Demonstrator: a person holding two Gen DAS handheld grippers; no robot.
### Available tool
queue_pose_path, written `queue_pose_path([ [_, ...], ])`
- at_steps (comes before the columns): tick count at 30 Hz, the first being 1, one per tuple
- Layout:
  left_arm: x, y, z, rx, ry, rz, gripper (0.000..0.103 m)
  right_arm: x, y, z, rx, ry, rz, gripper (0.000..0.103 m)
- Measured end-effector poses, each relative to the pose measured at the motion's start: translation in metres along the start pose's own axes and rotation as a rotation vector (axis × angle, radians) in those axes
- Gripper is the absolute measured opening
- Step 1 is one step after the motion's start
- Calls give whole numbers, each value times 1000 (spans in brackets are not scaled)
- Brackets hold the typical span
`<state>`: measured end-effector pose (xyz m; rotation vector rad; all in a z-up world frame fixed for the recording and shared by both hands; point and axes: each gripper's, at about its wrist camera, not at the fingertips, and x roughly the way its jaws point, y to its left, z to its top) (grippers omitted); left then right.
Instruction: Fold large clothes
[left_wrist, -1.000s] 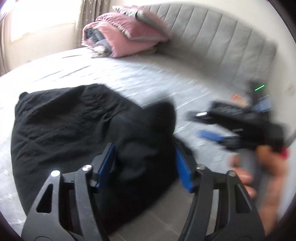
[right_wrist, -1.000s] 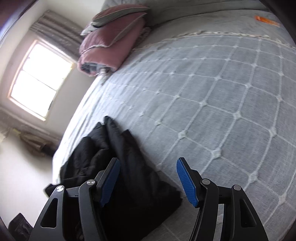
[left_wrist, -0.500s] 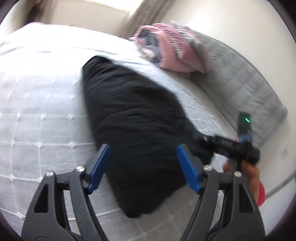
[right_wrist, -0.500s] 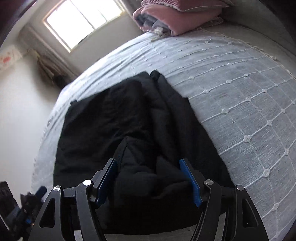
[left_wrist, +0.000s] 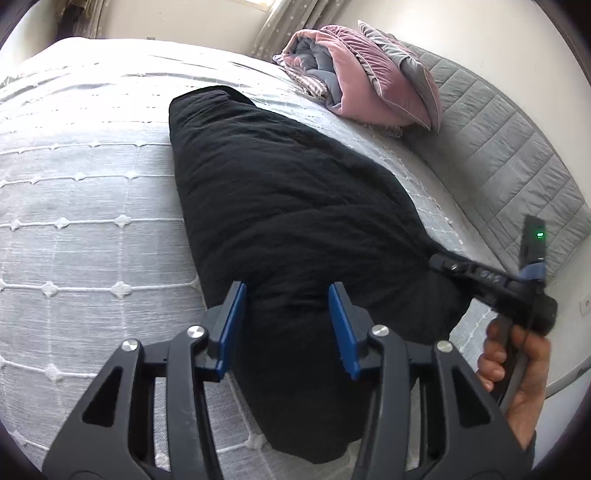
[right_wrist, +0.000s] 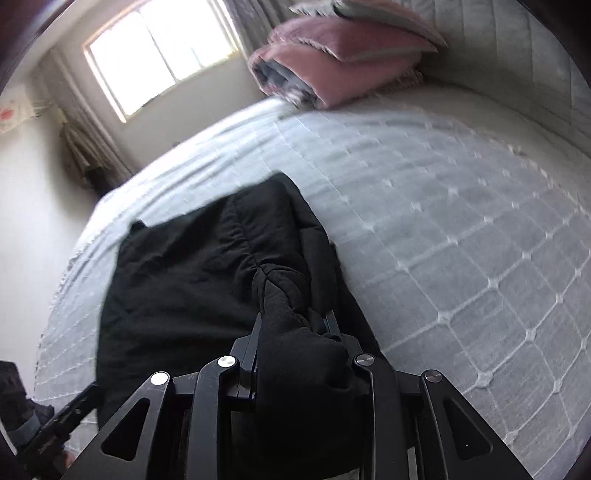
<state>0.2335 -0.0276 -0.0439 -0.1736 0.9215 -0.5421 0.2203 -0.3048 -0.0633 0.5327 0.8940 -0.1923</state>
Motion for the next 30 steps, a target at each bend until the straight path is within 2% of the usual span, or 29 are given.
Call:
queue_pose_path([
  [3,6,-13,-7,78,-7,108,48,1,5,-1,-40,-3,-34,29],
  [5,5,-8,-6,57,-3,97,48,-1,13,-4,-86,-11,-78,34],
  [9,-8,7,1,-5,2,36,47,-8,7,0,-82,-35,-101,56],
  [10,-15,7,2,-11,-12,32,45,-20,11,1,-98,-72,-119,56],
  [13,-35,5,6,3,-58,48,45,-75,25,-10,-166,-288,-200,59],
  [14,-39,5,5,-1,-61,48,45,-94,28,-16,-181,-363,-196,59],
  [15,-40,5,3,-8,-56,44,45,-105,29,-20,-186,-396,-160,58],
  [16,-39,3,-1,-10,-47,34,40,-113,30,-24,-189,-392,-65,55],
  [17,-34,1,-5,-5,-29,28,32,-112,32,-25,-198,-365,9,36],
  [18,-28,-1,-8,2,-8,31,29,-106,37,-28,-222,-298,87,18],
  [19,-19,-4,-11,5,12,41,27,-98,43,-30,-249,-249,98,16],
  [20,-14,-4,-14,-1,2,55,27,-86,51,-35,-292,-201,74,15],
  [22,-11,-9,-15,6,-15,76,27,-52,58,-41,-351,-83,-47,15],
  [24,-7,-12,-16,17,-10,83,27,-30,44,-44,-317,-8,-116,2],
  [26,2,-18,-21,43,-5,118,27,-19,31,-43,-269,33,-111,0],
  [30,16,-35,-32,118,-27,230,27,1,32,-46,-310,66,-189,0],
])
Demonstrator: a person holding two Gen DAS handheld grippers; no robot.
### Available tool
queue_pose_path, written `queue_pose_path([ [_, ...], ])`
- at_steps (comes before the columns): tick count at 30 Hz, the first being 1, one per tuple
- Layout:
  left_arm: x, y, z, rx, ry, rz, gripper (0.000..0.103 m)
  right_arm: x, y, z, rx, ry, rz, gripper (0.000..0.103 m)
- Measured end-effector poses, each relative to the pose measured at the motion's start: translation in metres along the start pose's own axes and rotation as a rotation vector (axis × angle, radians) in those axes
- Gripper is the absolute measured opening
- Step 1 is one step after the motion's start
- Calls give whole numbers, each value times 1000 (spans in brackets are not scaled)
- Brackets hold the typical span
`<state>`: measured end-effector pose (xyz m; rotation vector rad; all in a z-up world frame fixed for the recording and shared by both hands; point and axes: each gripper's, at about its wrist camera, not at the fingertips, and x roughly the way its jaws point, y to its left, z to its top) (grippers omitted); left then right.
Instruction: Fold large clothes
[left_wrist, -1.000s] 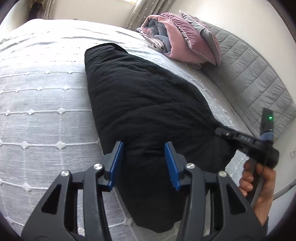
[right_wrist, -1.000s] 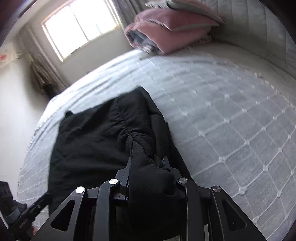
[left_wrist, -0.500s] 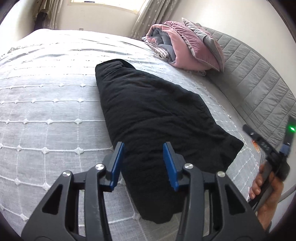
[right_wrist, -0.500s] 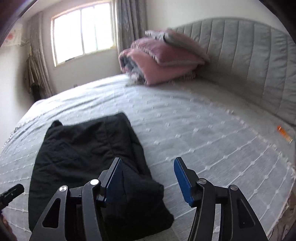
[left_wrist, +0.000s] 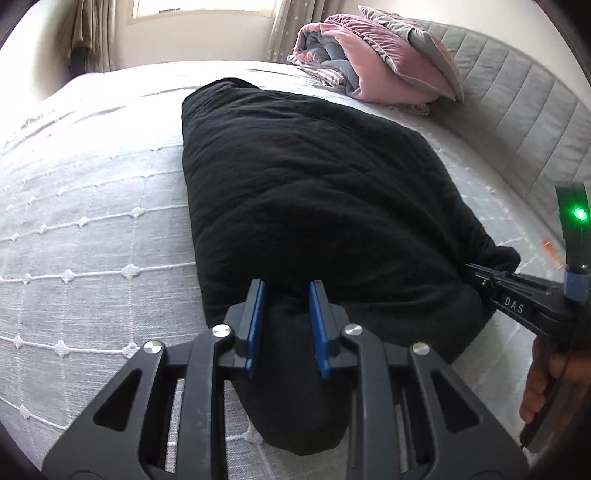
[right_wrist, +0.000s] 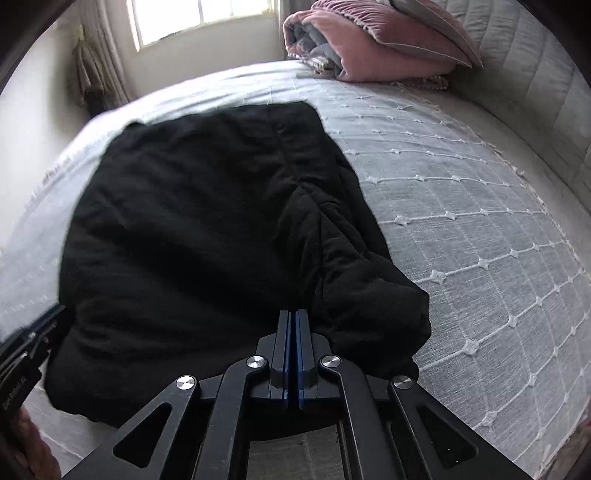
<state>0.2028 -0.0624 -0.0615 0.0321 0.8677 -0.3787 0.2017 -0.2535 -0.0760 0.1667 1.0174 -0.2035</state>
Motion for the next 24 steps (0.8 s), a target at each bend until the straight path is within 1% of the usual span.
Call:
queue_pose_path([
  [1,0,-1,2,9,5,9,26,1,1,1,5,3,-11,0],
  [2,-1,2,3,3,14,-2,27,1,0,1,13,3,-15,0],
  [3,-3,9,8,-21,30,-40,27,1,0,2,17,-1,-16,0],
  [5,-8,31,19,-106,66,-127,27,-2,1,2,21,-11,-7,0],
  [6,-12,41,27,-134,68,-134,27,-3,-1,1,30,-12,4,0],
  [8,-18,49,43,-130,37,-99,27,-8,-1,0,45,-8,16,0],
  [9,-20,54,56,-126,18,-87,27,-8,0,-1,53,-6,21,0],
  [10,-20,56,68,-130,8,-92,27,-9,-1,0,60,-5,24,0],
  [11,-14,58,85,-137,6,-109,27,-9,-2,0,61,-4,25,0],
  [14,18,57,119,-149,40,-113,27,-2,-16,5,72,0,42,0],
  [15,31,55,123,-155,60,-108,27,-1,-19,6,78,2,52,0],
  [17,71,52,123,-176,138,-88,27,1,-26,7,90,7,73,0],
  [19,98,45,114,-158,167,-33,27,1,-31,9,95,10,86,0],
  [21,103,34,106,-125,139,17,27,3,-34,11,99,20,86,0],
  [22,103,32,107,-120,139,24,27,1,-35,12,98,23,82,0],
  [24,102,34,110,-132,157,11,27,-2,-34,14,93,22,73,0],
])
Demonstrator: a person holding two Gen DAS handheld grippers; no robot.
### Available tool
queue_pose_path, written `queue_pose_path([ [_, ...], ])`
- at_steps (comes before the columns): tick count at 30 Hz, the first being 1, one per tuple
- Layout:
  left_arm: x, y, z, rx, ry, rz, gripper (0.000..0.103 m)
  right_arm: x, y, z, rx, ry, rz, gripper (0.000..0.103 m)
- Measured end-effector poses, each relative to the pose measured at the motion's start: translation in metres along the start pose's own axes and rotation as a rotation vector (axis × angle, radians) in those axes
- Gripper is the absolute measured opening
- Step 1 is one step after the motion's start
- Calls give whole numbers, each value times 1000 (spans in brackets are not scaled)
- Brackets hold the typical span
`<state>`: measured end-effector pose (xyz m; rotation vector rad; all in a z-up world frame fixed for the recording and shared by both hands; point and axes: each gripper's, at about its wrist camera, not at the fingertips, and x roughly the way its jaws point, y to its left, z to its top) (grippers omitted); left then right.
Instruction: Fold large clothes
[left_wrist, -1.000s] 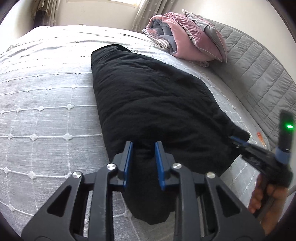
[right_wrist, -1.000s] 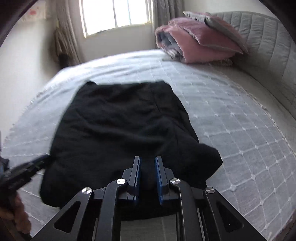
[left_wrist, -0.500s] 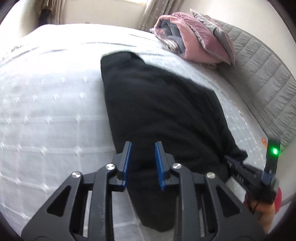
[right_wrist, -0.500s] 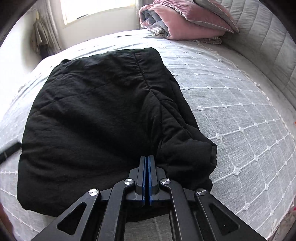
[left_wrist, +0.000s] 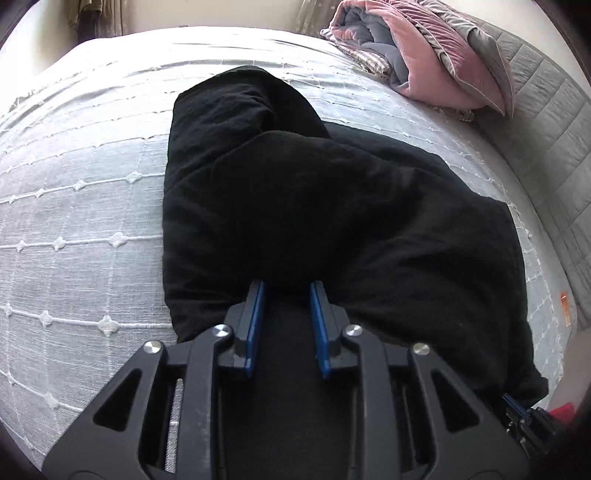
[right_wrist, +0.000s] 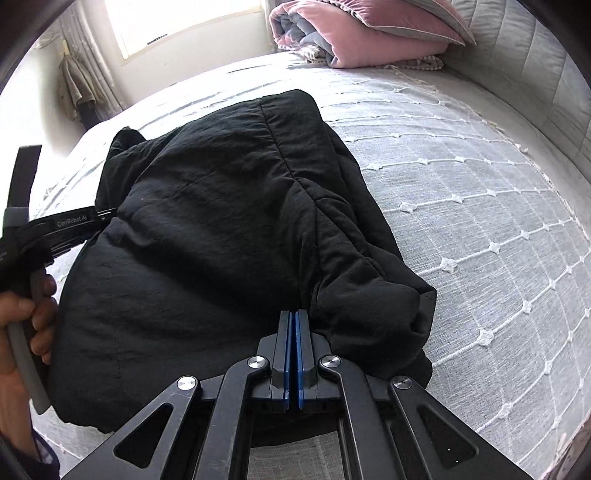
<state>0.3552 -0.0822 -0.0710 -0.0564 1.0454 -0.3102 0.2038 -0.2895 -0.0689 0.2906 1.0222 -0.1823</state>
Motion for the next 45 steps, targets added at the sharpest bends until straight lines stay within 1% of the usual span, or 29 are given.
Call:
queue_pose_path([
  [3,-16,5,0,-11,-27,-13,27,-5,-2,0,-10,-11,15,1],
  [4,-23,6,-1,-25,-37,-12,27,-8,-3,0,-18,-22,35,3],
  [6,-45,14,-11,-63,-49,-41,30,-17,-7,0,-31,-48,72,6],
  [7,-58,19,-19,-78,-56,-59,41,-24,-11,0,-34,-68,100,7],
  [8,-70,25,-28,-94,-60,-70,56,-30,-17,1,-27,-91,127,8],
  [10,-86,37,-43,-129,-82,-98,72,-41,-33,5,21,-138,163,8],
  [11,-91,43,-50,-146,-86,-115,74,-46,-41,6,55,-159,175,8],
  [13,-88,51,-56,-185,-61,-154,74,-56,-59,9,135,-198,223,9],
  [14,-83,54,-57,-202,-41,-178,74,-59,-67,10,167,-210,227,14],
  [16,-72,62,-61,-227,6,-212,74,-61,-79,12,220,-223,226,32],
  [17,-66,63,-62,-241,21,-217,74,-62,-86,13,249,-228,210,61],
  [18,-62,67,-64,-266,27,-239,75,-63,-89,12,273,-230,180,93],
  [19,-61,69,-67,-290,25,-269,75,-63,-96,10,299,-235,133,96],
  [20,-59,71,-70,-312,25,-297,77,-61,-100,10,308,-226,126,96],
  [21,-56,73,-71,-330,30,-320,77,-55,-105,9,324,-189,150,96],
  [22,-54,72,-72,-337,34,-332,78,-46,-110,8,347,-146,191,96],
  [25,-53,71,-73,-338,34,-337,81,-13,-115,4,394,-15,294,96],
  [26,-53,70,-73,-341,36,-342,81,-6,-115,2,401,5,316,96],
  [29,-52,72,-73,-365,37,-380,80,6,-126,-3,466,42,417,96],
  [32,-50,72,-77,-355,50,-403,81,10,-129,-6,504,71,474,96],
  [35,-45,69,-79,-360,66,-427,85,16,-121,-7,474,103,473,96],
  [38,-42,62,-81,-342,71,-425,89,17,-115,-7,477,97,474,96],
  [40,-43,55,-80,-314,68,-411,92,20,-114,-7,486,100,493,92],
  [41,-42,53,-78,-306,67,-405,93,22,-113,-6,490,98,494,88],
  [42,-41,50,-77,-297,68,-400,94,25,-111,-6,488,98,501,80],
  [43,-40,49,-76,-294,68,-400,94,26,-110,-5,488,98,509,76],
  [45,-37,48,-74,-295,64,-399,93,25,-105,-4,483,87,491,66],
])
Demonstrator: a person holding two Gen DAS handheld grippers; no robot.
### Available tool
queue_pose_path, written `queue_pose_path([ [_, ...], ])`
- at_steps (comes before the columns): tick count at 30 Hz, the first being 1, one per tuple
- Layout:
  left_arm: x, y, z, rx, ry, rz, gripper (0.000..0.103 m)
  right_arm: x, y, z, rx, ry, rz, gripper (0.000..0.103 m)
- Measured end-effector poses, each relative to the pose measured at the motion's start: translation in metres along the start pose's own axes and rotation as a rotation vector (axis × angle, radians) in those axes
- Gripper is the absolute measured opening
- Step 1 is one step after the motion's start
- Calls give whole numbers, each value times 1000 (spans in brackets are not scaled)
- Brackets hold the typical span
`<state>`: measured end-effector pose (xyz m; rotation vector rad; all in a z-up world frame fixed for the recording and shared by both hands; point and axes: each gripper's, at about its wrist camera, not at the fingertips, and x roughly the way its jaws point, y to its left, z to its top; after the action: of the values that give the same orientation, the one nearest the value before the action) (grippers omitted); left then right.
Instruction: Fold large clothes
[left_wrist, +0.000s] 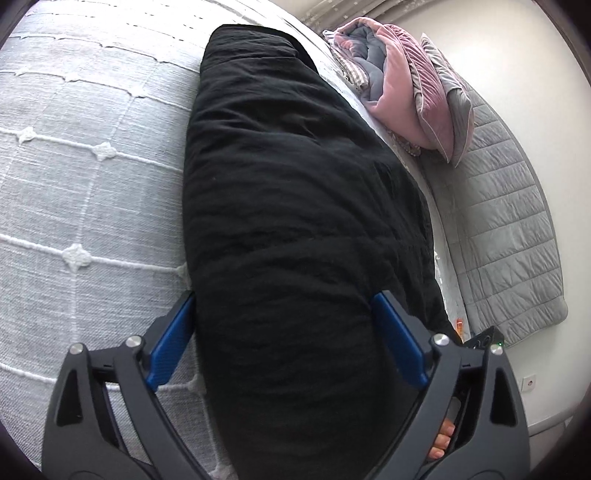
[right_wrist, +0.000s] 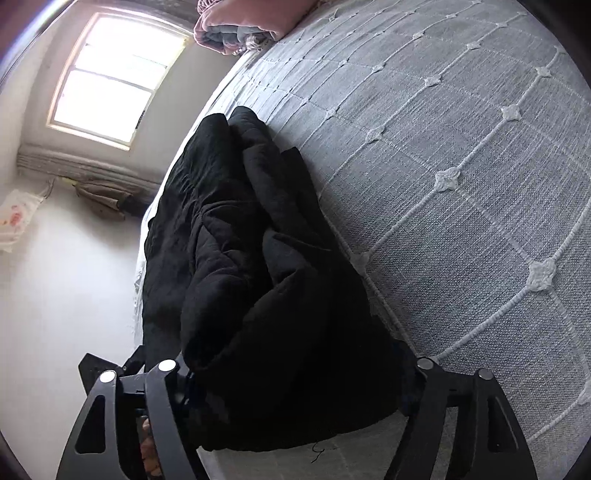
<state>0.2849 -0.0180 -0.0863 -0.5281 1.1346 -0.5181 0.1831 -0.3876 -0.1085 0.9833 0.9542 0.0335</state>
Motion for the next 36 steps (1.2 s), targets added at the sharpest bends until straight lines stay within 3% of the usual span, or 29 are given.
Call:
queue_pose_path([
  [3,-3,-5,-2,23,-38,36,78,-5,28,-5,-74,-59,-64,49],
  [5,-9,-14,-5,57,-71,73,64,-7,50,-9,-134,-100,-99,42],
  [7,-14,-20,-7,73,-100,101,59,-14,67,-16,-193,-143,-125,38],
  [11,-25,-31,-9,85,-166,129,53,-23,105,-35,-325,-227,-173,35],
  [14,-31,-41,-9,103,-199,145,51,-37,112,-44,-386,-257,-180,34],
  [21,-37,-98,-2,187,-267,159,48,-66,120,-20,-419,-326,-109,28],
  [26,-25,-172,-3,287,-327,84,47,-119,107,15,-466,-426,-109,24],
  [31,25,-264,-32,352,-352,-88,46,-206,52,63,-447,-549,-212,24],
  [34,72,-325,-57,396,-310,-187,47,-259,17,82,-455,-645,-318,24],
  [36,104,-343,-72,390,-228,-217,49,-283,-19,97,-438,-666,-355,25],
])
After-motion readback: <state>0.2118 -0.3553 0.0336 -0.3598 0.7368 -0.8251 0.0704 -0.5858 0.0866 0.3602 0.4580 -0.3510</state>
